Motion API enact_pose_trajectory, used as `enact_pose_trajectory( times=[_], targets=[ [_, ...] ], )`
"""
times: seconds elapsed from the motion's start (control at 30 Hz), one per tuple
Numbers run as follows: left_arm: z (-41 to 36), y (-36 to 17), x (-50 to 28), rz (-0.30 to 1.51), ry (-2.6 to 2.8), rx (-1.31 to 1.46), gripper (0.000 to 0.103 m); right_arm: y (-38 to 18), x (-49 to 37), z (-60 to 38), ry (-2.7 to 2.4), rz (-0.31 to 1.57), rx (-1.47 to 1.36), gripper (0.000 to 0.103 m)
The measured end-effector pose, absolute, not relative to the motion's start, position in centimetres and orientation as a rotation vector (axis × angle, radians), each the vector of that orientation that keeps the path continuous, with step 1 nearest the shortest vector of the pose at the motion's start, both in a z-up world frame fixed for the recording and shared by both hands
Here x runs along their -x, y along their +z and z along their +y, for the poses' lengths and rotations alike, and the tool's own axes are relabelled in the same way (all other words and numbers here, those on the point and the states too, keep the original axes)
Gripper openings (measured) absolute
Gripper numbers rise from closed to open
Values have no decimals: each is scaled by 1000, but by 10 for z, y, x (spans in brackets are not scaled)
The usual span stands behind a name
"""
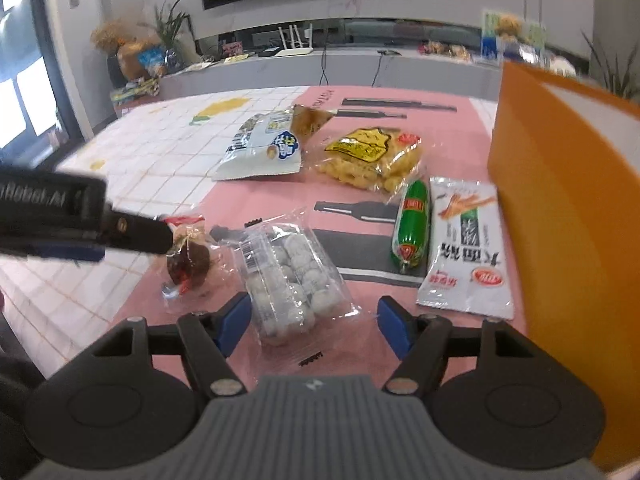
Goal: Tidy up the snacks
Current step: 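Grasp the clear tray of white balls with the right tool while left grasps the small red bag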
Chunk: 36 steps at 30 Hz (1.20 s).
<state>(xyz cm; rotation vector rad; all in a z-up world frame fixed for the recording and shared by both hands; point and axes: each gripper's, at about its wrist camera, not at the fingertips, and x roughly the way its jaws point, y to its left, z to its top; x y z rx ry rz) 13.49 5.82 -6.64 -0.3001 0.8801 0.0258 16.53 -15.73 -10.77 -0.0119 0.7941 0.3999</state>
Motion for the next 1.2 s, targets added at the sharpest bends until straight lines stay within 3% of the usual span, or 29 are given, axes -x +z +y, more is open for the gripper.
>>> enact_pose_trajectory(
  times=[0.13, 0.43, 0.63, 0.87, 1.07, 1.13, 1.2],
  targets=[
    [56, -69, -136, 892, 23, 298, 97, -110, -171, -156, 432, 783, 39, 77],
    [55, -72, -136, 917, 17, 297, 97, -117, -172, -151, 474, 697, 71, 80],
    [59, -71, -137, 943, 2, 310, 97, -117, -172, -150, 494, 697, 58, 87],
    [56, -82, -142, 997, -45, 322, 97, -118, -170, -142, 503, 693, 100, 87],
    [44, -92, -148, 974, -17, 246, 97, -120, -166, -135, 487, 673, 171, 79],
    [42, -93, -147, 959, -21, 224, 91, -120, -166, -135, 482, 667, 183, 71],
    [39, -93, -146, 946, -11, 192, 65, -119, -167, -135, 483, 664, 184, 63]
  ],
)
